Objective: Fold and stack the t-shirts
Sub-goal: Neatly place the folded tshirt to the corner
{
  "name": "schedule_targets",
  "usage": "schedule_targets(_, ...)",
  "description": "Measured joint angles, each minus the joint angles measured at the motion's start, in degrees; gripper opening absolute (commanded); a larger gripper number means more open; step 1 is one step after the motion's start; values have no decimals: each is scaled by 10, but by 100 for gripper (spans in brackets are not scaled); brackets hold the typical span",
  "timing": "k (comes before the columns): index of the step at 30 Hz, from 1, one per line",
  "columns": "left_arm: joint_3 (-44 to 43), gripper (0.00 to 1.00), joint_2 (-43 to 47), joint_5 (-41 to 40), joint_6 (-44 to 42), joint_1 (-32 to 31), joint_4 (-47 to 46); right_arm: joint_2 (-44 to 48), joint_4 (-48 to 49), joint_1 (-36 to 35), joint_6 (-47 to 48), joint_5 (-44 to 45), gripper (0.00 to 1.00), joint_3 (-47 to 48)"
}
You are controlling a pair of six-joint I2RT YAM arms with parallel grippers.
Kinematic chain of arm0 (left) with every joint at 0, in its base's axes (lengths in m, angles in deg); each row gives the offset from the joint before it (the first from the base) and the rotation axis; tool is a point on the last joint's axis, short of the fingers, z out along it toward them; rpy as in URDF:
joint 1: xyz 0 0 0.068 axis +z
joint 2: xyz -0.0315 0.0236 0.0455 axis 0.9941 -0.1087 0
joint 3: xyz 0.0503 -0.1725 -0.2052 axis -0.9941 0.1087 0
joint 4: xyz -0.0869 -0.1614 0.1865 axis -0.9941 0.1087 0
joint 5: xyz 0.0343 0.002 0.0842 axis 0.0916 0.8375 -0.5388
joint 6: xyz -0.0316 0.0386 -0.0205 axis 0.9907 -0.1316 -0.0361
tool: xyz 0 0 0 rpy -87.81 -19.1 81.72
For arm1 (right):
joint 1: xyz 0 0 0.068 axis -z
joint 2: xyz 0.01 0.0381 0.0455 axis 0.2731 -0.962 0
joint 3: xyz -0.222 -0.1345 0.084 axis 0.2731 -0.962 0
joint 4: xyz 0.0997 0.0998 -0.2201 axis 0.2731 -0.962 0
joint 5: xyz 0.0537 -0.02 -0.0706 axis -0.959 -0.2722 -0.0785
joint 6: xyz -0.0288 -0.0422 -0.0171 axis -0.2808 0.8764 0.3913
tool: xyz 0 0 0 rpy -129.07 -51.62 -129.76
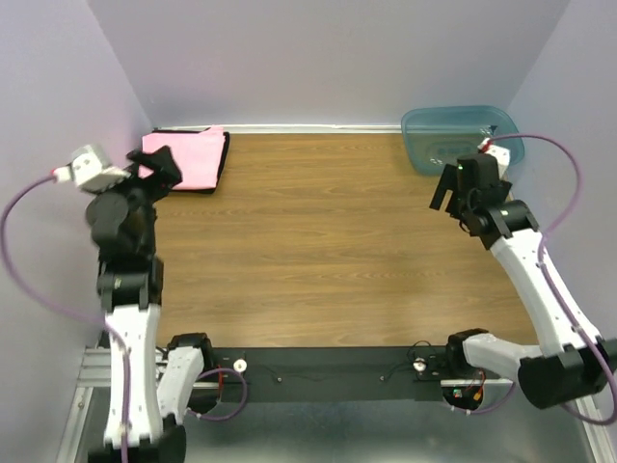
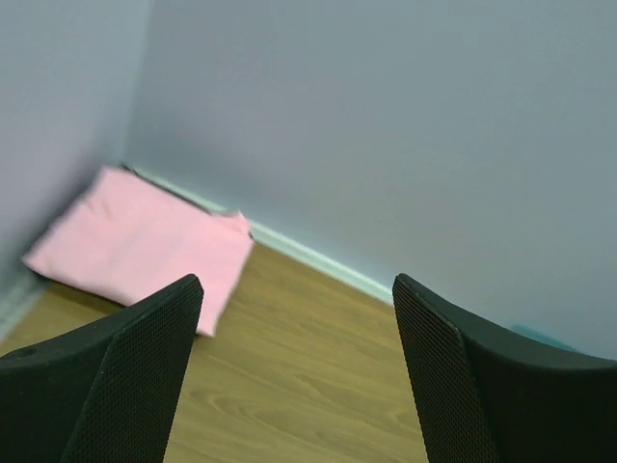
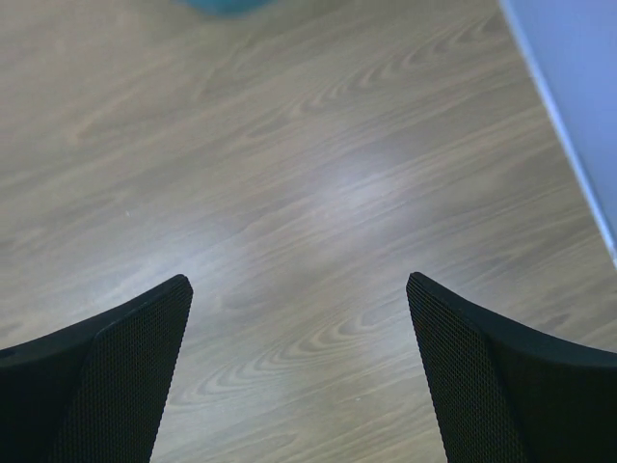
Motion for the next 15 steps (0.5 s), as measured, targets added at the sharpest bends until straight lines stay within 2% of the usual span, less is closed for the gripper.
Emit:
schedule_targets(4, -51, 88, 148, -71, -56, 0, 104, 78, -35, 0, -9, 58, 100, 43)
schedule_targets(6, -63, 97, 210, -106, -79, 0, 138, 113, -37, 0, -13, 75, 100, 58)
schedule_targets(11, -52, 99, 349, -198, -108, 0, 199, 236, -42, 0, -17, 112, 100, 69)
schedule_targets(15, -39, 99, 422, -241, -140, 0, 222, 354, -31, 0, 4, 125, 100, 35)
